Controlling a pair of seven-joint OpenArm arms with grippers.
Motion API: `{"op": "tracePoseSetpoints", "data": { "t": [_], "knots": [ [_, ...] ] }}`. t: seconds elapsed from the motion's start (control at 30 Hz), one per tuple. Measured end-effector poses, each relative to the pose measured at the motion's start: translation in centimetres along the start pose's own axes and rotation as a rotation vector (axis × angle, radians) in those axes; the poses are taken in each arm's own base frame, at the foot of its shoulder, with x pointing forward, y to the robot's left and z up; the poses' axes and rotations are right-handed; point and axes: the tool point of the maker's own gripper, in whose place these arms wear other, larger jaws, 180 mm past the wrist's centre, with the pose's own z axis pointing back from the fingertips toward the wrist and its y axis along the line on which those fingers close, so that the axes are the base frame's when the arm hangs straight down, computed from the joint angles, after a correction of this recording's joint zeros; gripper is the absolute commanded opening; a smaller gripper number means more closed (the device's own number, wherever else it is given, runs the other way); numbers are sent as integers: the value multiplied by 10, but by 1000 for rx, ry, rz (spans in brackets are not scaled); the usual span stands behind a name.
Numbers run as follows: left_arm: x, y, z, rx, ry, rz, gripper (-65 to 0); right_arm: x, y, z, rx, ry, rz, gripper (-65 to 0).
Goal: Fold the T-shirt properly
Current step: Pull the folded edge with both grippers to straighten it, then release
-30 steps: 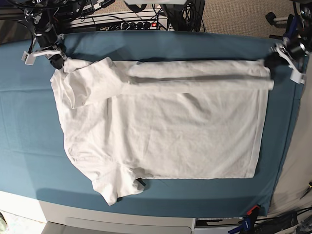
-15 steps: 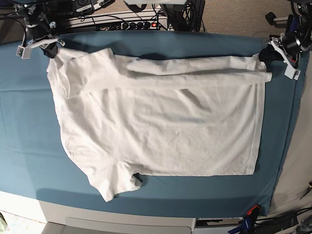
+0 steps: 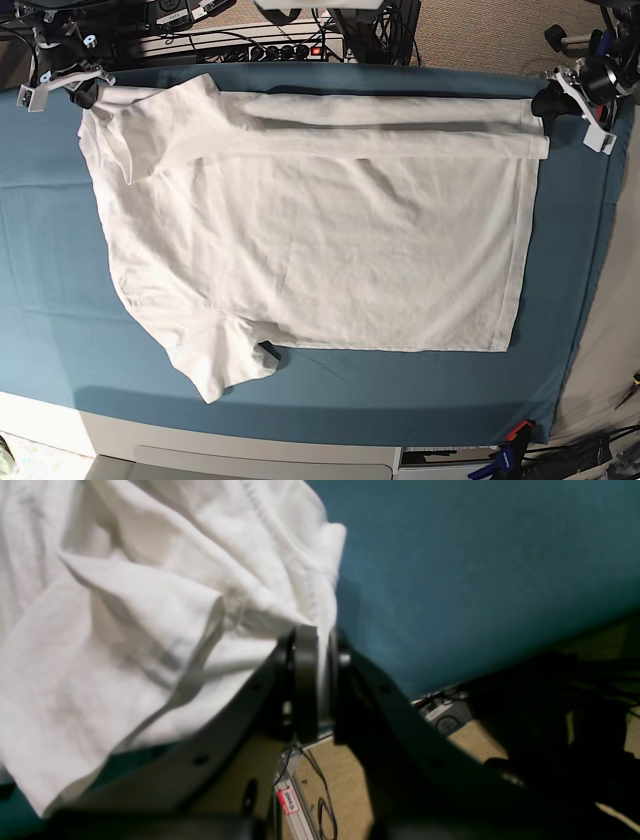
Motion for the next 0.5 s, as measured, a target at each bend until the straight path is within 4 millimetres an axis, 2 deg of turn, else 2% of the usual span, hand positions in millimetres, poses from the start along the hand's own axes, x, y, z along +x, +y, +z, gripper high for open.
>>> {"op": "tracePoseSetpoints", "data": {
  "t": [0.5],
  "knots": [
    [-14, -1, 5, -3, 21, 22, -650, -8, -4, 3, -11, 29, 1, -650]
  ]
}}
